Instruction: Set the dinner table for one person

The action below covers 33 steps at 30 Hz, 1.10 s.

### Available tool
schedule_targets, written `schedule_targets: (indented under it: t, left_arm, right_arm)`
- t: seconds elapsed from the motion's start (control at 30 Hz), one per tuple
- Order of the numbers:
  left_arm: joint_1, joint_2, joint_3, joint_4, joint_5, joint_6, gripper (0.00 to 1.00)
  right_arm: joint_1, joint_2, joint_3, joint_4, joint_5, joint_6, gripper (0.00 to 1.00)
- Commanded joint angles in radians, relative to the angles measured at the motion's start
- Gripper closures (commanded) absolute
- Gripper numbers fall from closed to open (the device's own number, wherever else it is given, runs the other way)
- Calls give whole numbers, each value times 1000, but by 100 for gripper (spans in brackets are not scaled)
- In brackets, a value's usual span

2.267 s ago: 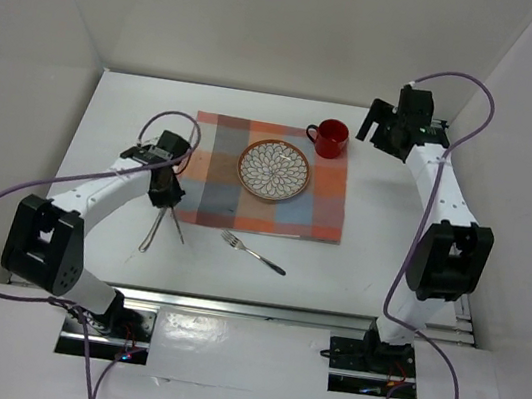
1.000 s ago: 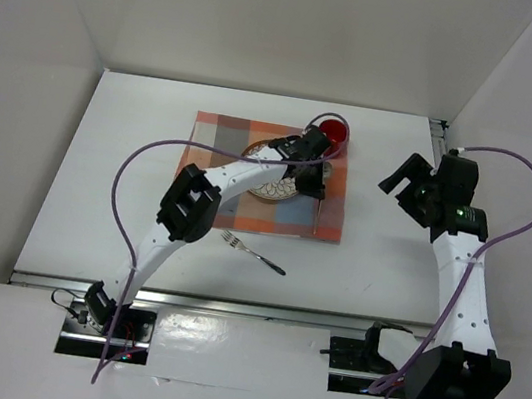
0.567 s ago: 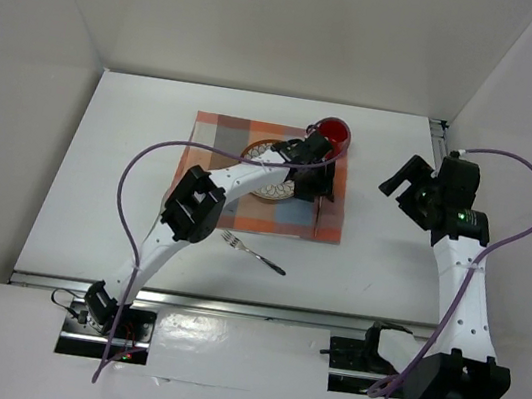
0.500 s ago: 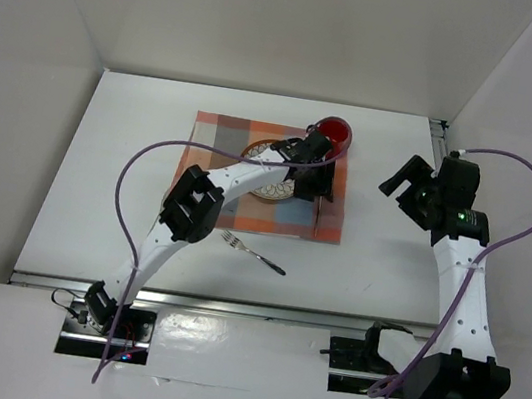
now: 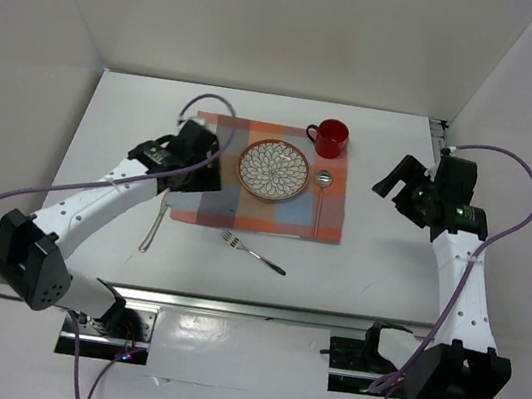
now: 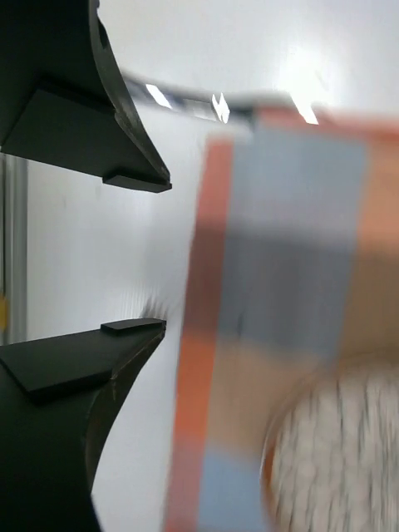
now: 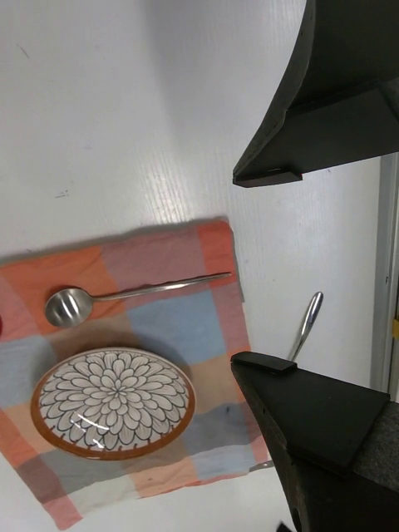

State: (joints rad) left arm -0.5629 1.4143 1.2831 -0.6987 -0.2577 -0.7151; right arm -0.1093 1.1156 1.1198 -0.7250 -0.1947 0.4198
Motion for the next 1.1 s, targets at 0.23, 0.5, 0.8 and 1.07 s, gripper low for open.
schedule_targets:
  t: [0.23,0.5,0.8,1.07]
  left_arm:
    - [425,-3,-421,22,58,-54,18]
    - [485,187,-364,70,115,-44,25]
    - [589,247,-378,57,83,-107,49]
    - [612,229,-367,70,94,-127,56]
  right_arm:
    - [5,32,0,39,-61,-32,7]
    - [5,41,0,39,-61,-32,7]
    - [14,50,21,39,-52,-32,7]
    - [14,59,21,49,-61,-32,7]
